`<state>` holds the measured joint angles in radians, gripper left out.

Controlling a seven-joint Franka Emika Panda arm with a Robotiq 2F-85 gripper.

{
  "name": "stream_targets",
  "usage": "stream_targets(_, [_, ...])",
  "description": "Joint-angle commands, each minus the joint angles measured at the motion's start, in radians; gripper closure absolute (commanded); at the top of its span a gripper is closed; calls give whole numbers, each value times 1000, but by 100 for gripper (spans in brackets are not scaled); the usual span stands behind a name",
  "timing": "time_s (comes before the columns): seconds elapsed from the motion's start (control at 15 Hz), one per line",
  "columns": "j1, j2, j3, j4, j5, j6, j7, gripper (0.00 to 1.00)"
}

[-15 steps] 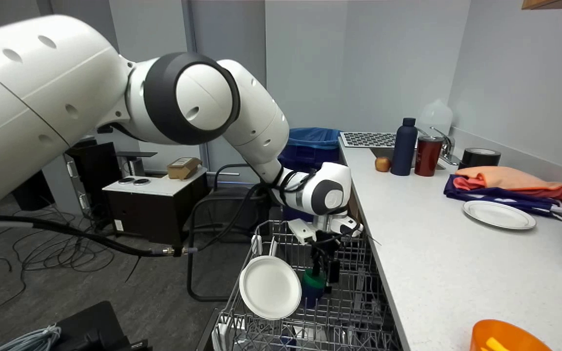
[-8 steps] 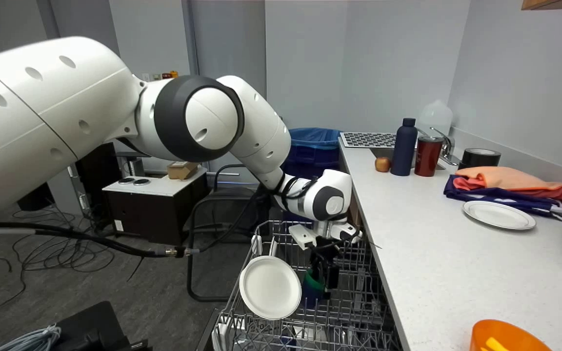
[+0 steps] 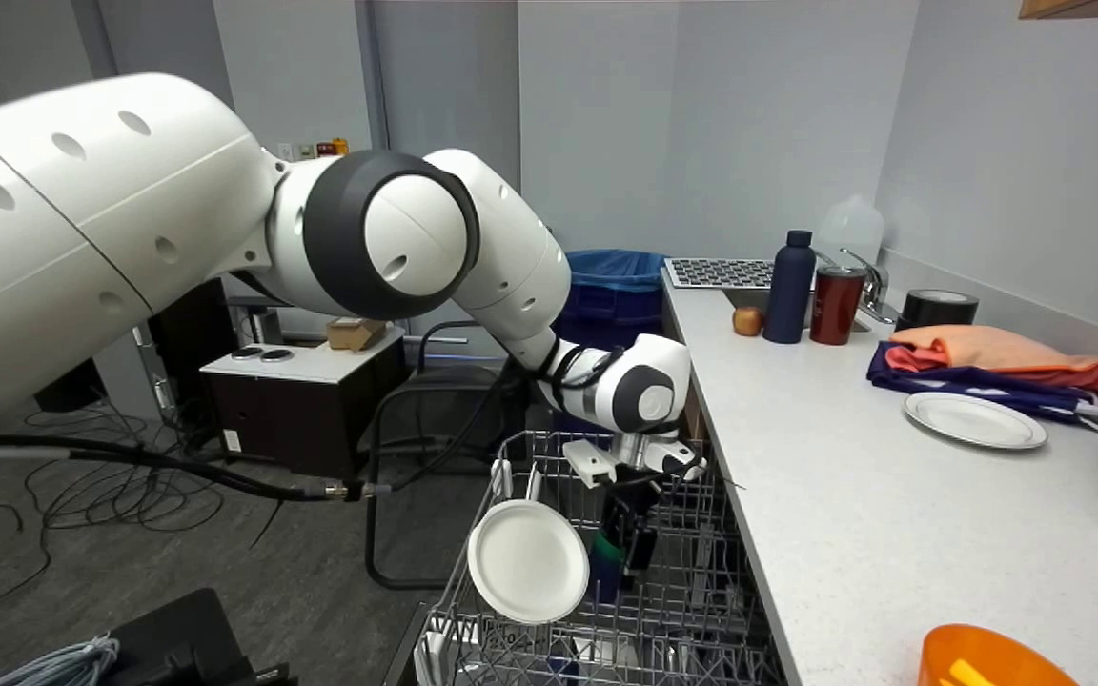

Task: Remove the stacked cups from the dishwasher and put them on the countertop

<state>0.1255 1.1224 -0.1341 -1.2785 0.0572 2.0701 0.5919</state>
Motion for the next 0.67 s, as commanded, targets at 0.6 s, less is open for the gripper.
stream_targets(0.6, [-4, -43, 10, -10, -11, -7, -17, 97])
